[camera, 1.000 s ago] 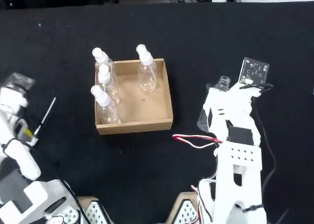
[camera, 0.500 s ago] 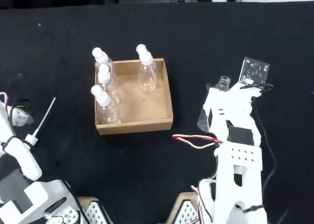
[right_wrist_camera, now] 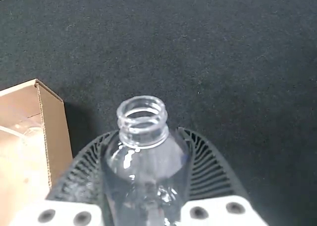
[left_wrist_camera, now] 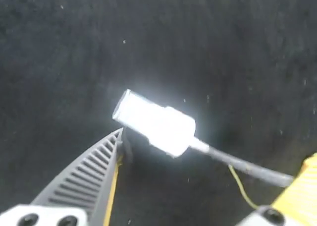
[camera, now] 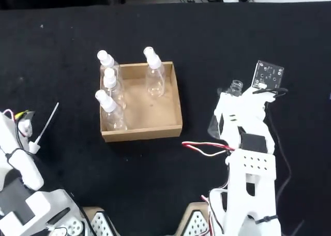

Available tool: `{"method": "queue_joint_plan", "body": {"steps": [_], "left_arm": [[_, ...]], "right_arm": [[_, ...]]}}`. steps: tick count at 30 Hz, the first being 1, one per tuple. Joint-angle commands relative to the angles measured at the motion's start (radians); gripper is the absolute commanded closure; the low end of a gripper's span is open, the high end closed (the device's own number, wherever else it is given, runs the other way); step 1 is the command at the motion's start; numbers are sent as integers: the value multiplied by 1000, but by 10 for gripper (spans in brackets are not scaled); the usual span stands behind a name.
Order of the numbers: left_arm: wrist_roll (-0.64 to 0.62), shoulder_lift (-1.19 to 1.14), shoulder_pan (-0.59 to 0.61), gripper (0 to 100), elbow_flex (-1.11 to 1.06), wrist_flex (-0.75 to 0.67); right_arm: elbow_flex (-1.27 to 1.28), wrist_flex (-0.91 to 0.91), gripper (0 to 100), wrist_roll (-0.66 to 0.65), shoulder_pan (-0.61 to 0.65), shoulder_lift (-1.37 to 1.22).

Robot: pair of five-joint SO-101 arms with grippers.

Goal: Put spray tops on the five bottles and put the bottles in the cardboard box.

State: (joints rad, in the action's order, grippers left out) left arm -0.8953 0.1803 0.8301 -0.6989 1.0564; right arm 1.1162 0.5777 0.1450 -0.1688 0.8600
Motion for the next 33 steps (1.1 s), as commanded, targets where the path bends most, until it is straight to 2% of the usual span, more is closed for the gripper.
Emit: {"method": "queue_joint_plan", "body": {"steps": [1, 4, 8, 11, 15, 18, 22, 24, 26, 28, 33], "left_arm": [[-21, 29, 47, 587, -87, -204], [-21, 31, 71, 717, -145, -305], [5, 40, 73, 936, -166, -321], [87, 40, 58, 944, -165, -321], [118, 37, 62, 945, -133, -321], [270, 29, 56, 972, -59, -301], [549, 28, 13, 963, 74, -138], [646, 28, -7, 962, 156, -25], [698, 28, -21, 932, 232, 72], [712, 28, -31, 855, 274, 132], [710, 9, -38, 626, 231, 146]], "right_arm": [[1, -23, 987, 0, 15, 33], [1, -23, 987, 0, 15, 33], [1, -23, 987, 0, 15, 33], [2, -23, 987, 0, 15, 33], [7, -23, 987, -2, 15, 33], [12, -23, 987, -2, 15, 33], [12, -23, 987, -2, 15, 33], [12, -23, 987, -2, 15, 33], [12, -23, 987, -2, 15, 33], [12, -23, 987, -2, 15, 33], [12, -23, 987, -2, 15, 33]]}}
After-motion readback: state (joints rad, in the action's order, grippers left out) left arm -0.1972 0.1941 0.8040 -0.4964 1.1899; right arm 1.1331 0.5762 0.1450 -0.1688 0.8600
